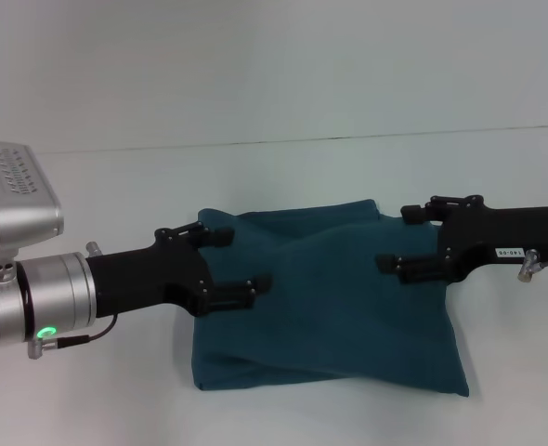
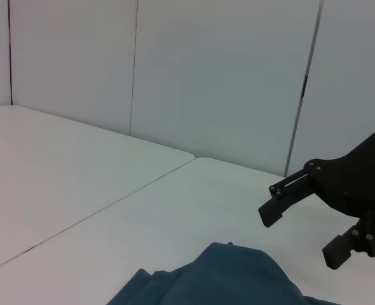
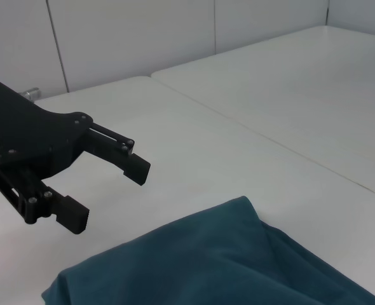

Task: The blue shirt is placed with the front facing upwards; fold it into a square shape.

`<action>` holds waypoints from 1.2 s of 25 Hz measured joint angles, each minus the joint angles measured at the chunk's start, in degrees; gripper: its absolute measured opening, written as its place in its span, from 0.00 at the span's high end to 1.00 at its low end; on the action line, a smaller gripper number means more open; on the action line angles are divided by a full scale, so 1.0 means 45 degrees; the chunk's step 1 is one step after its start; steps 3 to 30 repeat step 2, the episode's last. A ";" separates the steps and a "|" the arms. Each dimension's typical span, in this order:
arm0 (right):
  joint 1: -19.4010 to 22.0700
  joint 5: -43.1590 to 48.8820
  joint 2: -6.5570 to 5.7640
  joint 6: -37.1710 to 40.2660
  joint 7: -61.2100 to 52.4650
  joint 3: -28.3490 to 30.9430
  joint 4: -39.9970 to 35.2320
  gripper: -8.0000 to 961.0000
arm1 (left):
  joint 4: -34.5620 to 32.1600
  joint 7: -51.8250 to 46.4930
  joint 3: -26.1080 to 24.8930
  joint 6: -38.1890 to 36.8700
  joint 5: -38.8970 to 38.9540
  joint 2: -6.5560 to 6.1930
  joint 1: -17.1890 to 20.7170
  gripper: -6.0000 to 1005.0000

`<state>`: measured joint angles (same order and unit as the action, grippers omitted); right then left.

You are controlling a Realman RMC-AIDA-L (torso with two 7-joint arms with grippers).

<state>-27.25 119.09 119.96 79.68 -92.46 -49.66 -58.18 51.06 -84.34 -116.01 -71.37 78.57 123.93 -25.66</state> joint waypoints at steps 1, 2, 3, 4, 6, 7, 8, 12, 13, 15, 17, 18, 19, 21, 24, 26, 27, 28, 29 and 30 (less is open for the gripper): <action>0.0001 0.0000 0.0001 -0.0002 0.0000 0.0000 0.0000 0.04 | 0.0001 -0.0001 0.0000 0.0000 0.0000 -0.0001 0.0000 0.13; 0.0005 0.0000 0.0003 -0.0003 0.0001 0.0000 0.0000 0.04 | 0.0001 -0.0001 0.0000 0.0000 0.0000 -0.0001 -0.0001 0.13; 0.0005 0.0000 0.0003 -0.0003 0.0001 0.0000 0.0000 0.04 | 0.0001 -0.0001 0.0000 0.0000 0.0000 -0.0001 -0.0001 0.13; 0.0005 0.0000 0.0003 -0.0003 0.0001 0.0000 0.0000 0.04 | 0.0001 -0.0001 0.0000 0.0000 0.0000 -0.0001 -0.0001 0.13; 0.0005 0.0000 0.0003 -0.0003 0.0001 0.0000 0.0000 0.04 | 0.0001 -0.0001 0.0000 0.0000 0.0000 -0.0001 -0.0001 0.13; 0.0005 0.0000 0.0003 -0.0003 0.0001 0.0000 0.0000 0.04 | 0.0001 -0.0001 0.0000 0.0000 0.0000 -0.0001 -0.0001 0.13; 0.0005 0.0000 0.0003 -0.0003 0.0001 0.0000 0.0000 0.04 | 0.0001 -0.0001 0.0000 0.0000 0.0000 -0.0001 -0.0001 0.13; 0.0005 0.0000 0.0003 -0.0003 0.0001 0.0000 0.0000 0.04 | 0.0001 -0.0001 0.0000 0.0000 0.0000 -0.0001 -0.0001 0.13; 0.0005 0.0000 0.0003 -0.0003 0.0001 0.0000 0.0000 0.04 | 0.0001 -0.0001 0.0000 0.0000 0.0000 -0.0001 -0.0001 0.13; 0.0005 0.0000 0.0003 -0.0003 0.0001 0.0000 0.0000 0.04 | 0.0001 -0.0001 0.0000 0.0000 0.0000 -0.0001 -0.0001 0.13; 0.0005 0.0000 0.0003 -0.0003 0.0001 0.0000 0.0000 0.04 | 0.0001 -0.0001 0.0000 0.0000 0.0000 -0.0001 -0.0001 0.13; 0.0005 0.0000 0.0003 -0.0003 0.0001 0.0000 0.0000 0.04 | 0.0001 -0.0001 0.0000 0.0000 0.0000 -0.0001 -0.0001 0.13; 0.0005 0.0000 0.0003 -0.0003 0.0001 0.0000 0.0000 0.04 | 0.0001 -0.0001 0.0000 0.0000 0.0000 -0.0001 -0.0001 0.13; 0.0005 0.0000 0.0003 -0.0003 0.0001 0.0000 0.0000 0.04 | 0.0001 -0.0001 0.0000 0.0000 0.0000 -0.0001 -0.0001 0.13; 0.0005 0.0000 0.0003 -0.0003 0.0001 0.0000 0.0000 0.04 | 0.0001 -0.0001 0.0000 0.0000 0.0000 -0.0001 -0.0001 0.13; 0.0005 0.0000 0.0003 -0.0003 0.0001 0.0000 0.0000 0.04 | 0.0001 -0.0001 0.0000 0.0000 0.0000 -0.0001 -0.0001 0.13; 0.0005 0.0000 0.0003 -0.0003 0.0001 0.0000 0.0000 0.04 | 0.0001 -0.0001 0.0000 0.0000 0.0000 -0.0001 -0.0001 0.13; 0.0005 0.0000 0.0003 -0.0003 0.0001 0.0000 0.0000 0.04 | 0.0001 -0.0001 0.0000 0.0000 0.0000 -0.0001 -0.0001 0.13; 0.0005 0.0000 0.0003 -0.0003 0.0001 0.0000 0.0000 0.04 | 0.0001 -0.0001 0.0000 0.0000 0.0000 -0.0001 -0.0001 0.13; 0.0005 0.0000 0.0003 -0.0003 0.0001 0.0000 0.0000 0.04 | 0.0001 -0.0001 0.0000 0.0000 0.0000 -0.0001 -0.0001 0.13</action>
